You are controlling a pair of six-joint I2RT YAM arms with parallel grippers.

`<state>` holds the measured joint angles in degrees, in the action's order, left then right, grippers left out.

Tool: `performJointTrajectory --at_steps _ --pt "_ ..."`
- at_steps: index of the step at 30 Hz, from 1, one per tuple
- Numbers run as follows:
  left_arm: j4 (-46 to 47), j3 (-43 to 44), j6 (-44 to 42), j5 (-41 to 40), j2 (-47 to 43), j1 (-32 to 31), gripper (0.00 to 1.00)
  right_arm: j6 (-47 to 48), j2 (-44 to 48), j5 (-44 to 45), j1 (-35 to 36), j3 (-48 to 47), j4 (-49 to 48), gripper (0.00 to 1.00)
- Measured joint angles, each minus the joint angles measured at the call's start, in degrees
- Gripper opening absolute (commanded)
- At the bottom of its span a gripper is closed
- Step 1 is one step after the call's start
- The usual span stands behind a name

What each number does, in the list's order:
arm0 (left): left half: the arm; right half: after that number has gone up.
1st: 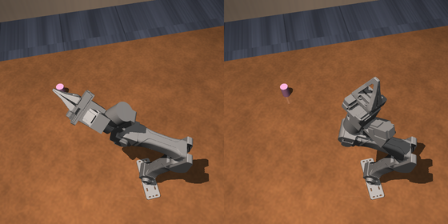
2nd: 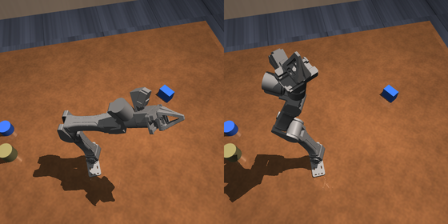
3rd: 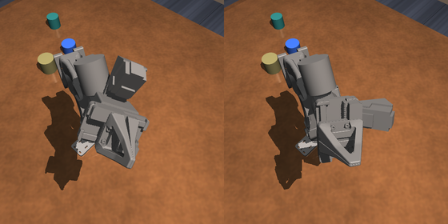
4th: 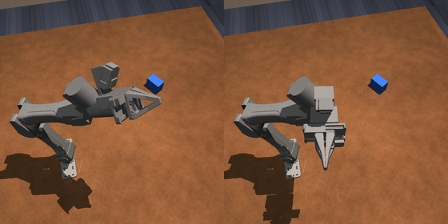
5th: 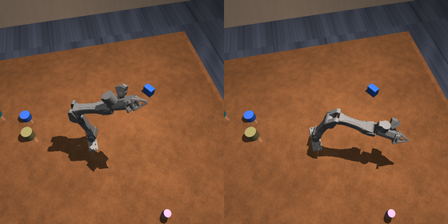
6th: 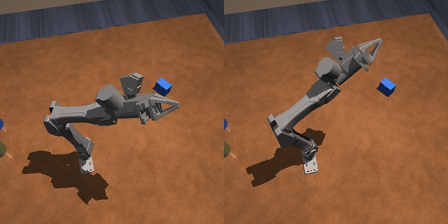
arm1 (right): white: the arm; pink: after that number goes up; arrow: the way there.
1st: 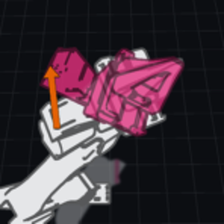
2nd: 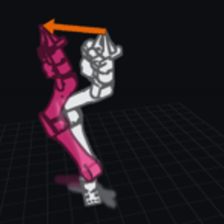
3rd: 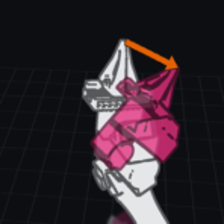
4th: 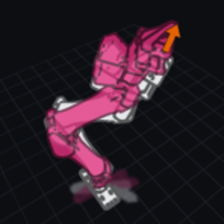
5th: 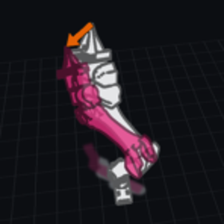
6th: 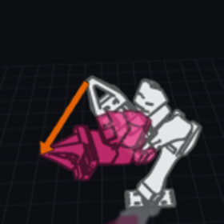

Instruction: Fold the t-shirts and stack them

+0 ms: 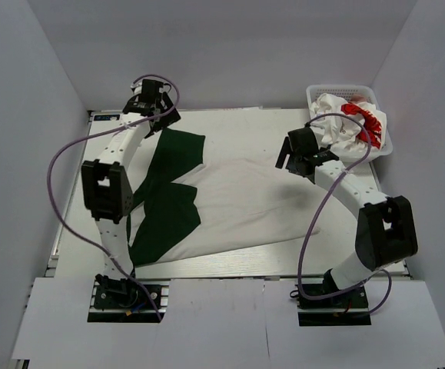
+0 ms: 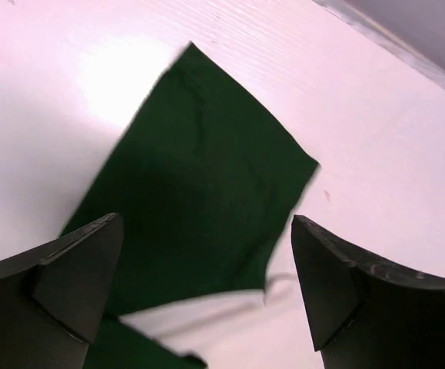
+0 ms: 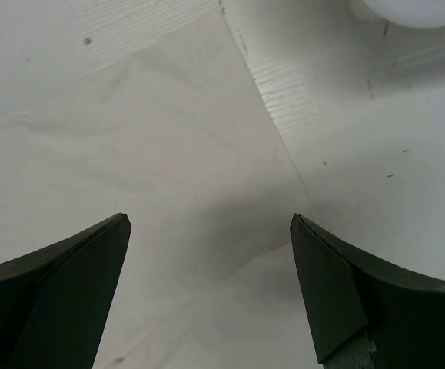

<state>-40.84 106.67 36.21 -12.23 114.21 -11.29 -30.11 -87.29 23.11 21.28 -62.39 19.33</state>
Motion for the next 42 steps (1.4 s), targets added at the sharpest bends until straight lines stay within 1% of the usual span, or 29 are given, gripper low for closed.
performJointTrajectory --at_steps 3,7,11,14,23,25,26,27,29,30,32,33,34,35,37,39,40,41,42 --pt "-2.34 10.14 -3.04 -2.56 10.14 0.24 1.0 0.81 -3.76 2.08 -1.01 -3.39 1.53 0.9" --pt "-3.61 18.93 -6.75 -4.44 20.2 0.66 1.0 2.1 -8.22 2.4 -2.73 -8.11 3.41 0.9" --pt "-0.59 20.35 -9.81 -4.76 25.53 1.05 1.0 3.02 -12.59 1.73 -4.0 -12.11 4.44 0.9" --pt "2.25 20.87 -10.93 -4.96 28.52 1.4 1.0 3.43 -14.27 1.18 -4.42 -12.57 4.79 0.9" --pt "11.54 22.45 -11.98 -4.0 32.74 3.32 1.0 3.56 -17.4 1.38 -4.72 -13.99 7.32 0.9" --pt "12.87 22.51 -12.46 -3.28 33.46 3.76 0.96 3.56 -18.27 1.77 -4.79 -14.45 7.85 0.9" --pt "13.46 22.53 -12.46 -2.73 33.51 3.93 0.92 3.52 -18.69 1.86 -4.83 -14.53 7.96 0.9" --pt "13.68 22.53 -12.59 -1.9 33.53 4.13 0.85 3.48 -19.1 2.01 -4.9 -14.71 8.17 0.9" --pt "14.38 22.49 -12.79 -0.35 33.55 4.48 0.75 3.3 -19.98 2.08 -5.05 -15.1 8.5 0.9" --pt "14.88 22.21 -12.85 0.28 33.55 4.59 0.62 3.21 -20.39 2.05 -5.16 -15.45 8.79 0.9" --pt "16.13 21.49 -13.14 1.16 33.55 4.63 0.45 3.04 -21.44 2.05 -5.35 -16.63 9.29 0.9" --pt "16.65 21.16 -13.38 1.66 33.55 4.61 0.39 2.78 -21.97 2.08 -5.49 -17.31 9.31 0.9" --pt "17.0 21.07 -13.75 2.45 33.55 4.61 0.29 2.47 -22.47 2.1 -5.53 -17.94 9.31 0.9" --pt "17.29 20.79 -14.05 3.1 33.55 4.61 0.26 2.16 -22.88 2.21 -5.62 -18.51 9.35 0.9" --pt "17.81 20.44 -14.91 4.04 33.55 4.59 0.25 1.51 -23.78 2.34 -5.81 -19.82 9.55 0.9" --pt "18.6 19.76 -15.54 4.66 33.42 4.59 0.17 0.81 -24.57 2.58 -5.95 -21.27 9.9 0.9" --pt "19.08 19.19 -15.87 4.79 33.2 4.5 0.05 0.59 -24.92 2.71 -6.01 -22.01 10.16 0.9" --pt "19.69 18.49 -16.0 4.81 32.94 4.48 0.0 0.46 -25.4 2.82 -6.08 -22.95 10.43 0.9" --pt "20.37 17.66 -16.39 4.76 32.54 4.46 0.0 0.39 -25.73 2.91 -6.14 -23.67 10.49 0.9"
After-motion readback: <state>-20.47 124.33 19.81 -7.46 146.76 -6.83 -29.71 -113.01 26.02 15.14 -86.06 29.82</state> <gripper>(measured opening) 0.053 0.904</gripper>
